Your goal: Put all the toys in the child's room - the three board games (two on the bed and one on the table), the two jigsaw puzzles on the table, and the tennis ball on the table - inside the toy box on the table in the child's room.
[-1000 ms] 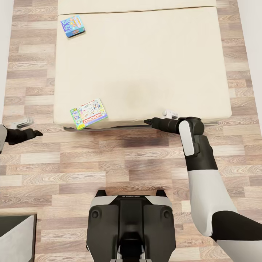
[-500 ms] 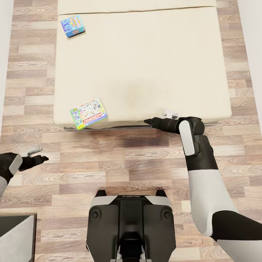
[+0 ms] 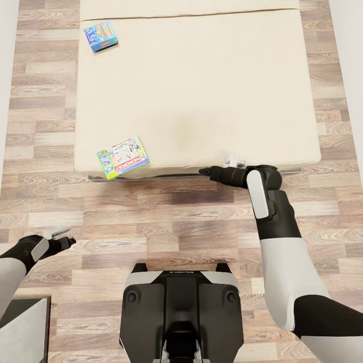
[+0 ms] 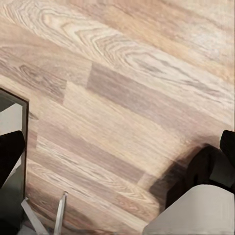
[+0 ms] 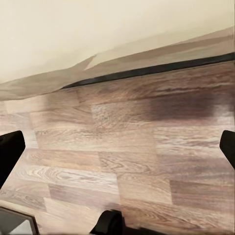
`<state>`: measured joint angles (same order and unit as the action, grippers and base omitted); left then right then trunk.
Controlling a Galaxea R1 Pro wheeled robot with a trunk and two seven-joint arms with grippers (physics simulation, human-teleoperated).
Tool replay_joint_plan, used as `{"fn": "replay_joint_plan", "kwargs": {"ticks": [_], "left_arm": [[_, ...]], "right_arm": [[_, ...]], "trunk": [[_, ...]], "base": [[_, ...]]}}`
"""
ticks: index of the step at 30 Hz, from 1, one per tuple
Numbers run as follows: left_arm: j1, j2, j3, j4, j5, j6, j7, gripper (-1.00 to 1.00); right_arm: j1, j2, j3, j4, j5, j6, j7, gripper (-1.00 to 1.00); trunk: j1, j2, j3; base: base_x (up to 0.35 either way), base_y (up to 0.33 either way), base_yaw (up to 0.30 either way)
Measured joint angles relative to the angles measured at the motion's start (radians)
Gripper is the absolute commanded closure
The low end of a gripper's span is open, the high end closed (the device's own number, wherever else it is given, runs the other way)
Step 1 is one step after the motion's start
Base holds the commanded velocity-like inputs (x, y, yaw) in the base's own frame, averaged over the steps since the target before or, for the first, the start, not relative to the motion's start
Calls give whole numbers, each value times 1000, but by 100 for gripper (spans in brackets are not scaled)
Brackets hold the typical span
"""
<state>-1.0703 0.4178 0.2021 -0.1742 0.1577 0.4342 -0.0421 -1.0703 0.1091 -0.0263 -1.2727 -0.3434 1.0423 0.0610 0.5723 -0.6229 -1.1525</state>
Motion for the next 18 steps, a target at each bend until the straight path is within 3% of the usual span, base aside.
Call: {"fn": "replay_joint_plan", "kwargs": {"ticks": [7,18], "left_arm": [[17,-6,1,0,2,-3,-10,-100],[21,-7,5,-2,3,-3,-14,-100]], "right_arm": [[7,-1,1,0,-8,0,0,-100],[9,-1,2,47,-60,0,0,-100]], "trunk": [[0,0,0],[0,0,0]], "base": [[-95,19,0],[-72,21,0]]}}
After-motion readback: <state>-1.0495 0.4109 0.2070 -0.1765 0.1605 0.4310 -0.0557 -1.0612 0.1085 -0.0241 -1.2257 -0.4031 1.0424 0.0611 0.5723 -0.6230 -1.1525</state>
